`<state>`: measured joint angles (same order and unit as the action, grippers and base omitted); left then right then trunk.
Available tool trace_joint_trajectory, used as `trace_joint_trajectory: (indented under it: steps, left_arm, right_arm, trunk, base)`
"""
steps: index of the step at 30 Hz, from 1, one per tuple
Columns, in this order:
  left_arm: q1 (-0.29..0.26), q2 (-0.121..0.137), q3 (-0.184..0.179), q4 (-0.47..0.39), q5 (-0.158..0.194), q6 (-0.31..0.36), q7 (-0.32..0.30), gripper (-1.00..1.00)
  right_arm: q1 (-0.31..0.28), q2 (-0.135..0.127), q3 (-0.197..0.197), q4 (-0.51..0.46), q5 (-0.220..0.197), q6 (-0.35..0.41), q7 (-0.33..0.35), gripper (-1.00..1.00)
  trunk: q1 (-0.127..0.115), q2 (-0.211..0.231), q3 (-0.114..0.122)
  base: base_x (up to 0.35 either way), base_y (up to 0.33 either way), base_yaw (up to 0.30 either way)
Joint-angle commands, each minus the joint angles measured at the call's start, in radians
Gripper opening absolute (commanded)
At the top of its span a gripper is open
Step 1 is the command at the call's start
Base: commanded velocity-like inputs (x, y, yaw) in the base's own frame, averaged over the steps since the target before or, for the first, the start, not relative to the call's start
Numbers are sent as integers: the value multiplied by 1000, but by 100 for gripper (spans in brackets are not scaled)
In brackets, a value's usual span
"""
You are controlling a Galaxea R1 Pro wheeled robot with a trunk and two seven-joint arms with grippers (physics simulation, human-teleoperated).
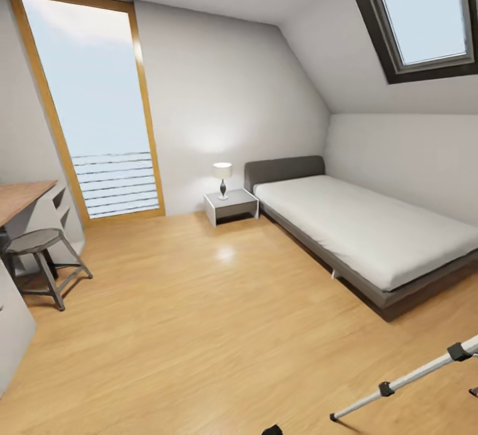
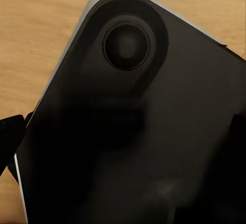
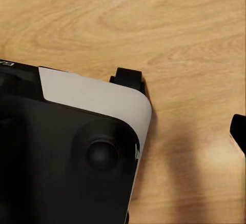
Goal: Attach the digital camera to the camera tripod in the bedroom.
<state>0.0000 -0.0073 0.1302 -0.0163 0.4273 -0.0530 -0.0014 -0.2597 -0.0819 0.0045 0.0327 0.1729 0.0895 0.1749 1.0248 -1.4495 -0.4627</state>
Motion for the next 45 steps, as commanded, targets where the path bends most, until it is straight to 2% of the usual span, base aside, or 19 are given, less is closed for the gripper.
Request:
trace_joint_trajectory:
  steps: [1,17,45]
  left_arm:
    - [0,0,8,-1,-2,-2,0,100]
    - [0,0,8,-1,-3,-2,-2,100]
    - [0,-1,7,-1,-4,-2,-2,100]
  right_arm:
    - [-1,0,0,1,7,1,3,100]
    - [-1,-1,0,1,7,1,2,100]
    - [-1,0,0,1,7,2,2,100]
  trunk:
    - [0,-1,-1]
    - [0,-1,-1]
    - [0,-1,-1]
  base:
    - [117,0,300]
    - [252,12,300]
    - [12,22,300]
